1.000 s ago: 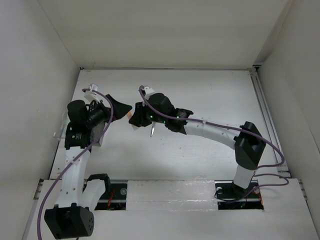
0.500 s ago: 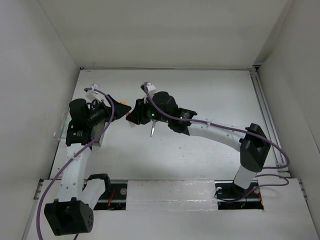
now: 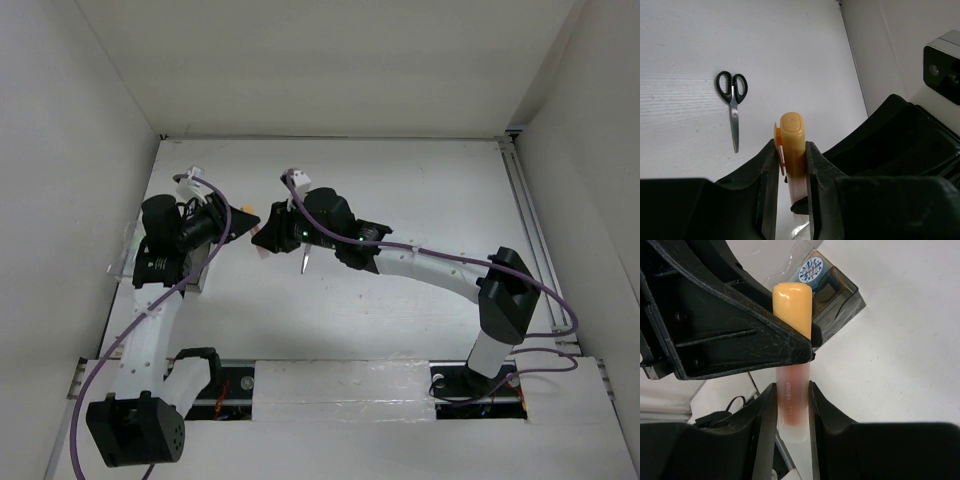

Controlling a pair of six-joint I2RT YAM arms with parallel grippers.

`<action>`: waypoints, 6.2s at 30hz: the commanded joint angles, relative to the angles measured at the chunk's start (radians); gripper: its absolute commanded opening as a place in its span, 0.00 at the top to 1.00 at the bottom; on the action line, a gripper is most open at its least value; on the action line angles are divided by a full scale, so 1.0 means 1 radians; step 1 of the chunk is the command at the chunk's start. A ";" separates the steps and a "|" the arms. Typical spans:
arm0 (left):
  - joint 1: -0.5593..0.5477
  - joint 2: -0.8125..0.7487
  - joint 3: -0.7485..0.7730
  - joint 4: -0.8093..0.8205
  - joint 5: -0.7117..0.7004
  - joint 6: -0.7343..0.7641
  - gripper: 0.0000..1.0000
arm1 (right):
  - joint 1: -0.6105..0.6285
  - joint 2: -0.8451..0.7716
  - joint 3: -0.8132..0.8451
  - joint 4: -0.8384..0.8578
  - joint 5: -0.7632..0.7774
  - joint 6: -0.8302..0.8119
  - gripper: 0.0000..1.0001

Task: Sort the stationery into containers
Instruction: Pick up the stationery from the center of the board, then place the stationery in the storage box, then move the scissors to the center of the board.

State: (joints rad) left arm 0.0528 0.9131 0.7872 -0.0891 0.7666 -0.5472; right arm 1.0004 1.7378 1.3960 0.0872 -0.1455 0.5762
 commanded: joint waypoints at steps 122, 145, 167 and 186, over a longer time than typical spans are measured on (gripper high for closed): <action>-0.329 0.279 0.551 -0.052 -0.607 0.333 0.00 | -0.398 -0.655 -0.675 -0.086 0.030 -0.170 0.31; -0.298 -0.258 0.025 -0.081 -0.607 0.176 0.00 | -0.207 0.062 -0.034 -0.444 0.500 -0.104 0.36; -0.298 -0.321 -0.005 -0.123 -0.639 0.170 0.00 | -0.258 0.474 0.397 -0.619 0.551 -0.064 0.42; -0.298 -0.292 -0.005 -0.123 -0.612 0.170 0.00 | -0.276 0.525 0.419 -0.629 0.469 -0.073 0.75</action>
State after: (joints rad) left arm -0.2485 0.6254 0.7780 -0.2447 0.1352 -0.3901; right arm 0.7273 2.2505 1.7947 -0.5316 0.3367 0.4988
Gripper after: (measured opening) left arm 0.997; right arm 0.274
